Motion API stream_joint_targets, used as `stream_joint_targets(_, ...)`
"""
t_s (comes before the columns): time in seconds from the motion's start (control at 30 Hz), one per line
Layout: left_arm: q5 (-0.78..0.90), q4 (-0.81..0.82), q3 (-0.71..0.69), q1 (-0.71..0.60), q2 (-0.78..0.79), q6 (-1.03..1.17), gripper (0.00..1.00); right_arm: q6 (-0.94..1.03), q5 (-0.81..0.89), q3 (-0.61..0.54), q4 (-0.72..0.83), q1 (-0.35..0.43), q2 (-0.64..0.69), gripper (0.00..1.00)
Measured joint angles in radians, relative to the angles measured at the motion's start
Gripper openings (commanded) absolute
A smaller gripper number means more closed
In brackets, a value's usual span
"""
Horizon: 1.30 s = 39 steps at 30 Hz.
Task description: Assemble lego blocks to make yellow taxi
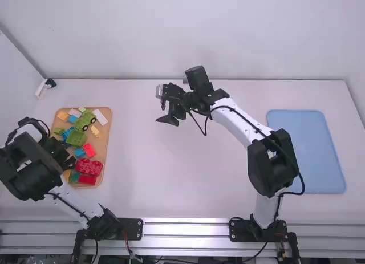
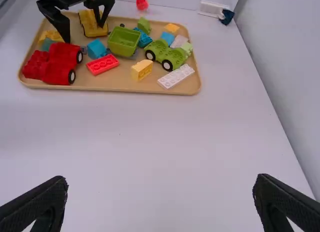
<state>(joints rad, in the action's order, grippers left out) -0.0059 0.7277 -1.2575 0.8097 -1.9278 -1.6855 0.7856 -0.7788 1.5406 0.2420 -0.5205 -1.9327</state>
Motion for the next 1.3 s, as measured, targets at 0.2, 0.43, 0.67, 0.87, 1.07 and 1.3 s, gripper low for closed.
stream_joint_targets(0.2, 0.011, 0.145, -0.047, 0.003, 0.0, 0.008, 0.99, 0.003, 0.001, 0.0, -0.006, 0.0, 0.0, 0.99)
stream_joint_targets(0.43, -0.007, 0.2, -0.169, 0.003, 0.0, 0.093, 0.96, 0.003, 0.0, 0.0, -0.003, 0.0, 0.0, 0.99)
stream_joint_targets(0.67, -0.122, 0.164, -0.183, 0.004, 0.0, 0.348, 0.99, 0.0, 0.001, 0.0, -0.005, 0.0, 0.0, 0.99)
stream_joint_targets(0.87, -0.156, 0.094, -0.175, 0.006, 0.0, 0.494, 0.99, 0.002, 0.0, 0.0, -0.01, 0.0, 0.0, 0.99)
stream_joint_targets(1.07, -0.156, 0.138, -0.188, 0.006, -0.042, 0.583, 0.99, 0.002, 0.0, 0.0, -0.014, 0.0, 0.0, 0.99)
stream_joint_targets(1.3, -0.132, 0.181, -0.293, 0.006, -0.163, 0.613, 0.98, -0.001, 0.0, 0.0, -0.007, 0.0, 0.0, 0.99)
